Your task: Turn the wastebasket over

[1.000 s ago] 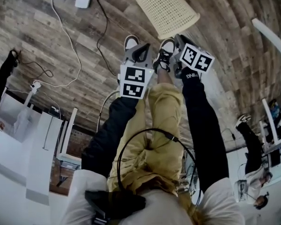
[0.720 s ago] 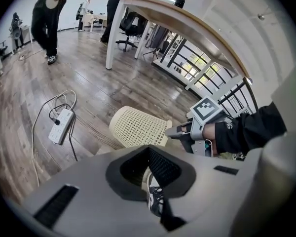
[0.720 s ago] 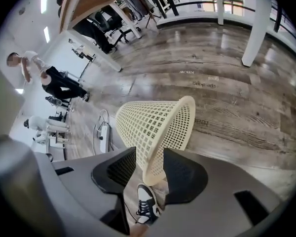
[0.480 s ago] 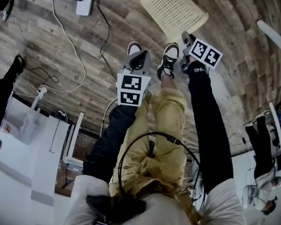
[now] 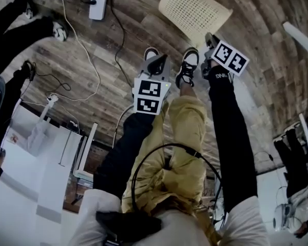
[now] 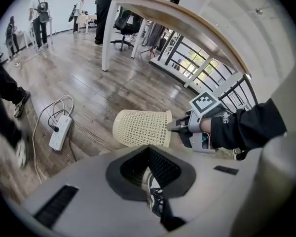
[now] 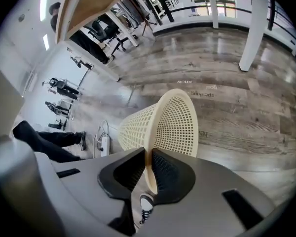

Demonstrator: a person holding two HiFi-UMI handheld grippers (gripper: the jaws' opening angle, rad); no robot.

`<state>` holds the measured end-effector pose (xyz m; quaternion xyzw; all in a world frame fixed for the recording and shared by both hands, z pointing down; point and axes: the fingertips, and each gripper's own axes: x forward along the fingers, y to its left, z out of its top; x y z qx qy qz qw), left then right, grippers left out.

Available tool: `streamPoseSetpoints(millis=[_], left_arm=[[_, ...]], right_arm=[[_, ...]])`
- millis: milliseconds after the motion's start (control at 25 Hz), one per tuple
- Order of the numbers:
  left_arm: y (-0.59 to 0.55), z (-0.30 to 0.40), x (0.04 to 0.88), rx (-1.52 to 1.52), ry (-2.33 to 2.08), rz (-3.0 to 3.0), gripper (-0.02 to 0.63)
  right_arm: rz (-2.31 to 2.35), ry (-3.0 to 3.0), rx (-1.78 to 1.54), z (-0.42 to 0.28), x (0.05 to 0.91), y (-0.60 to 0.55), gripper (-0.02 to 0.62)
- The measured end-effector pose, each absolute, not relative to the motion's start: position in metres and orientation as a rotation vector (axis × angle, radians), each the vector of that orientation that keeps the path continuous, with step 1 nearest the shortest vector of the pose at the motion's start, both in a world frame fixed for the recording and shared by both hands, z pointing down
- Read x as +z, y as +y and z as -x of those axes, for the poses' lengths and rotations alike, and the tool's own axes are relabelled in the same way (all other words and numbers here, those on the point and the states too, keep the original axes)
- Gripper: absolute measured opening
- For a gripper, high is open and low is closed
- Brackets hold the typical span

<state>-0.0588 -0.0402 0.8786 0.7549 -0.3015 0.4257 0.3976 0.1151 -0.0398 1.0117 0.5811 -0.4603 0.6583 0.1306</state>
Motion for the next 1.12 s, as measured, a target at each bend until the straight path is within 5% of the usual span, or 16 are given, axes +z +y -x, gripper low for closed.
streamPoseSetpoints(millis=[760, 1120], left_arm=[[-0.051, 0.041, 0.858, 1.050, -0.773, -1.961, 0.002], [-0.045, 0.058, 0.867, 1.077, -0.785, -1.930, 0.002]], right_arm=[[-1.525, -1.423, 0.916, -0.225, 0.955, -0.106, 0.057], [-1.169, -1.611, 0.731, -0.144, 0.978, -0.103, 0.058]])
